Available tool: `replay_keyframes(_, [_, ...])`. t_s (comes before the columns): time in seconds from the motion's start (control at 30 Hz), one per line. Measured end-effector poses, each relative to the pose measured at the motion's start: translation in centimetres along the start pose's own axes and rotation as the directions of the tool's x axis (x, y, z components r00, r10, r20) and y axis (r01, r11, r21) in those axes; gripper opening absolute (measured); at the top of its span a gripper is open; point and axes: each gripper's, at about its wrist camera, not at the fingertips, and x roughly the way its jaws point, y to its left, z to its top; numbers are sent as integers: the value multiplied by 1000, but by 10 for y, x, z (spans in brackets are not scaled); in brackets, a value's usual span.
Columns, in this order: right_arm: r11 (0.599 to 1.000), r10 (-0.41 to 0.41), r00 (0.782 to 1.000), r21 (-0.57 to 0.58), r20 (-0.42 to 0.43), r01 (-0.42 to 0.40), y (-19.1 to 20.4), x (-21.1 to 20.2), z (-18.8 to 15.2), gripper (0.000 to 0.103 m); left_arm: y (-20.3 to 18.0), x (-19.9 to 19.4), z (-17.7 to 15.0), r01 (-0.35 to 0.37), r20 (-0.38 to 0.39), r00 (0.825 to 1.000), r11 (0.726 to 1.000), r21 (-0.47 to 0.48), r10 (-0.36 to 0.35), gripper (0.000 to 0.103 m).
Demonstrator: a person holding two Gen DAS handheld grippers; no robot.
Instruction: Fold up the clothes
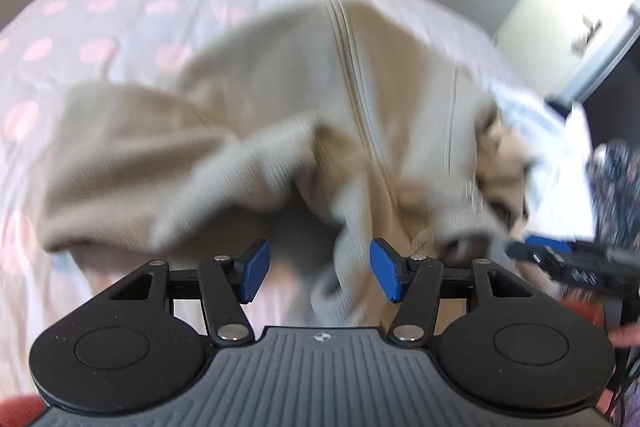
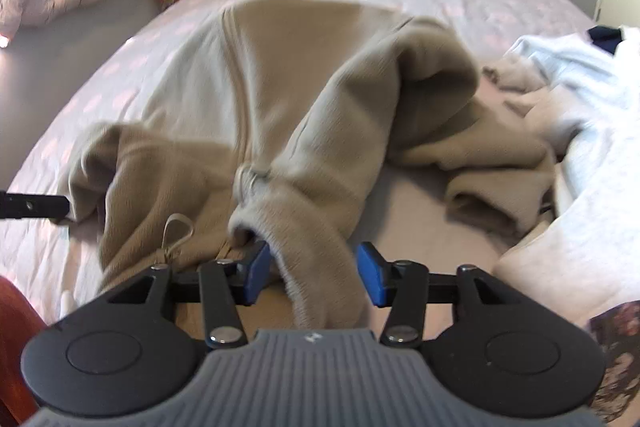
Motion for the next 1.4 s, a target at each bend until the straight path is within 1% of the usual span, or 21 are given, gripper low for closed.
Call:
replay_keyframes(0.07, [999,-18,999,28,43,17,-11,-14,8,64,12,-8,17,-1,40,999,1000,-26,2,54])
replay_keyframes(0.13, [997,-50,996,58,76,46,-23,-21,16,65,31,-15,35,-12,66,998,997,-70,17,54])
replay_keyframes(0.2, [993,-87,992,88,88,79,-33,-25,19,66,57,-25,54,-11,85,996,992,-125,21,54])
replay_keyframes(0.27, [989,-104,990,115,92,94,-41,-28,20,66,83,-29,70,-12,91,995,984,-180,28,54])
replay_keyframes(0.37, [985,-119,990,137,83,106,-46,-26,16,66,120,-27,92,-40,77,995,971,-235,60,54])
replay_keyframes(0.43, [982,-121,990,151,69,110,-49,-21,12,66,138,-22,103,-70,51,995,968,-240,85,54])
replay_keyframes(0.5, [980,-125,991,164,57,115,-51,-17,9,67,153,-18,112,-116,15,993,972,-204,121,54])
replay_keyframes(0.63, [973,-142,989,190,34,133,-54,-10,2,69,175,-11,123,-216,-45,976,969,-121,212,54])
replay_keyframes(0.7, [969,-149,989,204,22,142,-55,-4,0,69,189,-1,121,-235,-62,971,965,-113,229,58])
replay_keyframes(0.77, [966,-152,988,211,7,147,-55,1,-1,69,202,12,113,-232,-85,971,965,-125,223,59])
replay_keyframes(0.8, [966,-152,988,213,2,148,-53,4,0,69,208,21,105,-219,-93,974,966,-140,208,59])
replay_keyframes(0.87, [967,-149,989,208,-3,146,-49,8,2,69,219,40,88,-165,-115,982,971,-170,147,59])
replay_keyframes(0.93, [971,-153,988,186,-4,151,-44,11,7,69,227,60,73,-139,-147,983,974,-181,113,59])
replay_keyframes(1.0, [973,-163,987,165,-5,161,-38,13,13,69,234,77,61,-133,-168,980,974,-182,102,59])
replay_keyframes(1.1, [974,-166,986,154,5,163,-34,15,22,70,245,92,50,-106,-168,984,966,-237,66,59])
replay_keyframes(1.17, [975,-171,985,144,13,167,-36,18,29,72,247,98,47,-92,-172,984,964,-248,50,59])
replay_keyframes(1.2, [975,-179,984,138,16,175,-38,20,33,73,247,100,45,-85,-173,984,966,-246,43,56])
replay_keyframes(1.23, [974,-186,982,132,19,182,-40,22,36,78,246,100,45,-83,-171,984,968,-238,43,49])
replay_keyframes(1.3, [968,-217,976,130,9,214,-52,31,44,78,242,99,43,-80,-165,985,972,-220,44,39])
replay_keyframes(1.37, [961,-245,970,134,-9,243,-67,45,51,78,238,96,43,-78,-157,987,976,-201,46,23])
replay_keyframes(1.4, [957,-256,966,137,-19,256,-76,53,54,78,236,94,44,-81,-152,987,978,-192,51,20])
